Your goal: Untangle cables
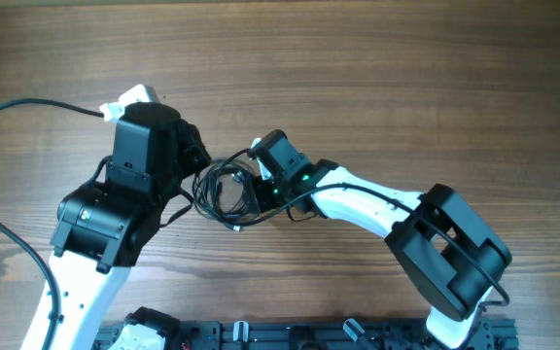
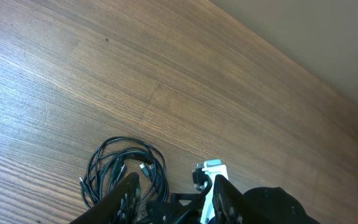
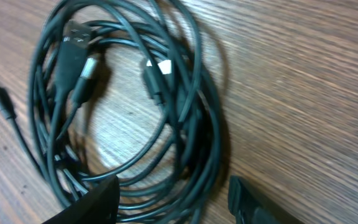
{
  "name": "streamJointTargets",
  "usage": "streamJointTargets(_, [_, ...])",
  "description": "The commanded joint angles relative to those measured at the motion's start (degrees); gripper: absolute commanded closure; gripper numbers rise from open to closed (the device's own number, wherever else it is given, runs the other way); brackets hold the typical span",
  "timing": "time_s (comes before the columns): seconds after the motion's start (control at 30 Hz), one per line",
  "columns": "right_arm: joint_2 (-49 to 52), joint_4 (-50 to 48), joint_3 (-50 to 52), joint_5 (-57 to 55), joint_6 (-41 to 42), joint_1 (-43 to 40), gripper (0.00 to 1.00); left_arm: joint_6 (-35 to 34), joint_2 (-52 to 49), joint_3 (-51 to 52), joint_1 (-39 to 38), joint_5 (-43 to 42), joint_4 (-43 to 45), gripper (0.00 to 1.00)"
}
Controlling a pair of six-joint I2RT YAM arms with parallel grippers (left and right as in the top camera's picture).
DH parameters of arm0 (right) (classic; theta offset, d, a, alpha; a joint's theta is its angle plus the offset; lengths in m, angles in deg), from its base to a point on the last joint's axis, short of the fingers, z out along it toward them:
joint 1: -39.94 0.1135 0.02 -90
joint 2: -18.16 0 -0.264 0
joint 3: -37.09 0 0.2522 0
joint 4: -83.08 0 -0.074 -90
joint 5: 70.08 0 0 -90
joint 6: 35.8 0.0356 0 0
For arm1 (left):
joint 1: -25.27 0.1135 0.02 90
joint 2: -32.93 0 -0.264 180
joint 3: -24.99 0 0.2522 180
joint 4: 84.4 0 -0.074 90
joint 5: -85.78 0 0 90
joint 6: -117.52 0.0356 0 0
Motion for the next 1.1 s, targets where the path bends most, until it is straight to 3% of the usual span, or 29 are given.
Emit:
streamJointTargets(0.0, [2.6,-0.3,0.0,-2.8,2.5,-0.2,0.44,0.7,0.7,-0.5,0.3,-0.3,-0.1,0.61])
streamJointTargets(0.1, [4.3,-0.9,0.0,-2.8,3.1,-0.2,0.41,0.7,0.7,-0.5,0.3,-0.3,-0.1,0.61])
streamJointTargets(0.17, [5.4,-1.8,0.0,-2.7,6.5,-0.1,0.45,0.7,0.7,-0.5,0.3,-0.3,-0.1,0.61])
streamJointTargets(0.33, [7.0,-2.4,0.0,-2.3,11.8,0.1,0.68,0.7,0.7,-0.5,0.3,-0.3,-0.3,0.61])
streamJointTargets(0.37, [7.0,-2.5,0.0,-2.3,11.8,0.1,0.75,0.7,0.7,-0.5,0.3,-0.3,-0.3,0.61])
streamJointTargets(0.4, [7.0,-2.5,0.0,-2.4,11.7,0.1,0.93,0.7,0.7,-0.5,0.3,-0.3,-0.3,0.61])
streamJointTargets(0.43, [7.0,-2.5,0.0,-2.4,11.7,0.1,0.95,0.7,0.7,-0.5,0.3,-0.3,-0.3,0.61])
streamJointTargets(0.63, [4.8,-0.5,-0.9,-2.3,4.7,-0.5,0.95,0.7,0.7,-0.5,0.3,-0.3,-0.9,0.61])
streamJointTargets(0.8, [-7.5,11.3,-6.0,-2.6,-4.5,-4.5,0.96,0.7,0.3,-0.5,0.3,-0.3,-1.9,0.6])
streamJointTargets(0.83, [-13.3,13.6,-7.0,-2.5,-5.6,-5.7,0.96,0.8,0.0,-0.5,0.3,-1.2,-2.0,0.63])
streamJointTargets(0.87, [-16.6,14.0,-7.1,-2.5,-5.6,-6.2,0.96,2.0,-0.3,-0.5,0.3,-2.8,-1.8,0.76])
streamJointTargets(0.93, [-24.1,13.8,-7.1,-2.5,-5.8,-6.4,0.96,5.6,-1.2,-0.5,0.3,-5.0,-0.8,0.92])
streamJointTargets(1.07, [-36.9,12.6,-7.1,-2.3,-5.9,-6.4,0.96,6.8,-3.8,-0.5,0.3,-5.9,0.5,0.96])
